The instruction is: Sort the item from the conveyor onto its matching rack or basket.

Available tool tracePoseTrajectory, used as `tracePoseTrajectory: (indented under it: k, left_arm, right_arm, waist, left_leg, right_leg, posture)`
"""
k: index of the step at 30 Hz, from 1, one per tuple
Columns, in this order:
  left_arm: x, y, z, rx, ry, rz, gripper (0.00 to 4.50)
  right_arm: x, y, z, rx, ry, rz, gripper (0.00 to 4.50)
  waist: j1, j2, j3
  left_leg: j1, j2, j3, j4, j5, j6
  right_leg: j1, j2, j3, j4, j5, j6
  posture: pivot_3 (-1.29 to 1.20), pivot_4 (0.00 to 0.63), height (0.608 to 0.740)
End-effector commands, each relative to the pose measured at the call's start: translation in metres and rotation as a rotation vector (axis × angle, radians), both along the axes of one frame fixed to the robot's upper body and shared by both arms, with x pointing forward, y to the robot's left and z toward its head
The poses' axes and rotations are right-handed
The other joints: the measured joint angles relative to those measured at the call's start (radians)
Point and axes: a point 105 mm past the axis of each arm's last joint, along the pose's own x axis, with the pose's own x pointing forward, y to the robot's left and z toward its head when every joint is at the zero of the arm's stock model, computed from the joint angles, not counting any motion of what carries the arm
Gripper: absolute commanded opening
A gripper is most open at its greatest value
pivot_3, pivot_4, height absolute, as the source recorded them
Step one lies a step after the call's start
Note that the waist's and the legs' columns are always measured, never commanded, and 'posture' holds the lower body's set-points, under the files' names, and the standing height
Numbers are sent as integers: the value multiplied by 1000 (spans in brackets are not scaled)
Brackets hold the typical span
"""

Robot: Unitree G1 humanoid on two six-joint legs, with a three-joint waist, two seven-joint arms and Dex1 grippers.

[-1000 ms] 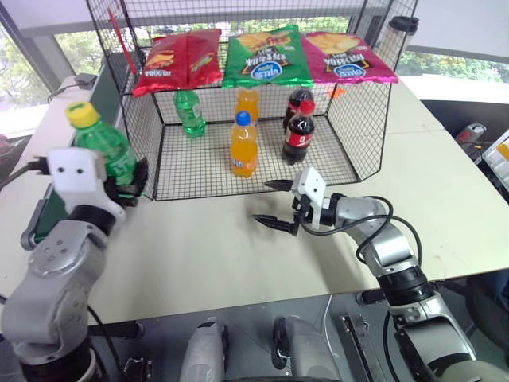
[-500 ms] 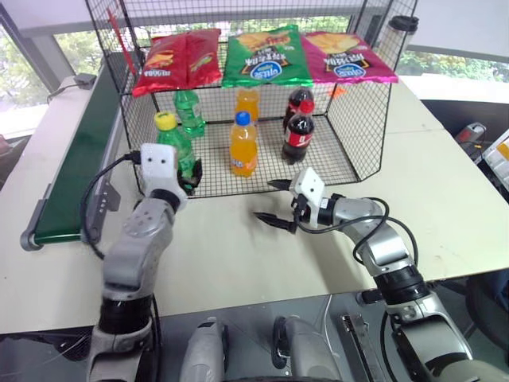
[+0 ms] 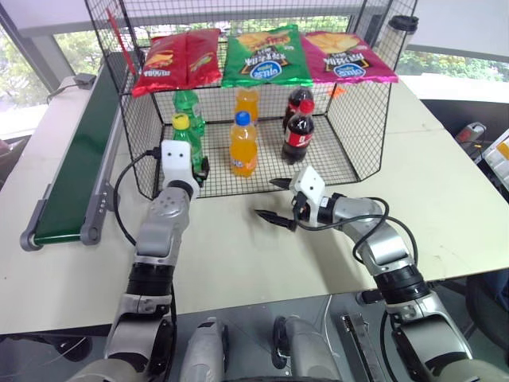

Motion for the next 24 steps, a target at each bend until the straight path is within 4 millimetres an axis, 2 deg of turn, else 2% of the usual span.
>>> tracePoseTrajectory:
  k: [1, 3, 5, 8, 13, 17, 24]
  left_arm:
    - [5, -2, 30, -5, -124, -2, 2763]
    - [7, -1, 28, -6, -120, 4, 3791]
    - [8, -1, 26, -11, -118, 8, 4442]
    - [6, 1, 29, -8, -129, 13, 4442]
    - [-5, 4, 46, 1, -171, 23, 4442]
    - [-26, 4, 58, 55, -186, -15, 4442]
    - [-68, 15, 63, 83, -156, -37, 4442]
  right_arm:
    - [0, 3, 18, 23, -57, 12, 4500]
    - [0, 3, 18, 23, -57, 16, 4500]
    - [-1, 3, 19, 23, -57, 20, 4500]
    - [-1, 4, 20, 25, -56, 24, 4500]
    - [-3, 5, 20, 29, -52, 36, 4500]
    - [-4, 5, 20, 29, -49, 43, 4500]
    - [-6, 6, 20, 33, -42, 57, 4500]
  waist:
    - [0, 0, 0]
    - [0, 0, 0]
    - [0, 0, 0]
    - [0, 0, 0]
    - [-1, 0, 0]
    - [-3, 0, 0]
    - [-2, 0, 0]
  left_leg:
    - [0, 0, 0, 0, 0, 0]
    - [0, 0, 0, 0, 0, 0]
    - [0, 0, 0, 0, 0, 0]
    - [0, 0, 0, 0, 0, 0]
    - [0, 0, 0, 0, 0, 0]
    - [0, 0, 0, 0, 0, 0]
    - [1, 0, 0, 0, 0, 0]
  right_leg:
    - [0, 0, 0, 0, 0, 0]
    - [0, 0, 0, 0, 0, 0]
    - [0, 0, 0, 0, 0, 0]
    - [0, 0, 0, 0, 0, 0]
    - [0, 0, 0, 0, 0, 0]
    - [0, 0, 0, 0, 0, 0]
    - [0, 0, 0, 1, 0, 0]
  posture:
    - [0, 150, 740]
    - [0, 150, 740]
    - [0, 150, 740]
    - [0, 150, 740]
    - [0, 150, 740]
    - [0, 150, 740]
    - [0, 150, 740]
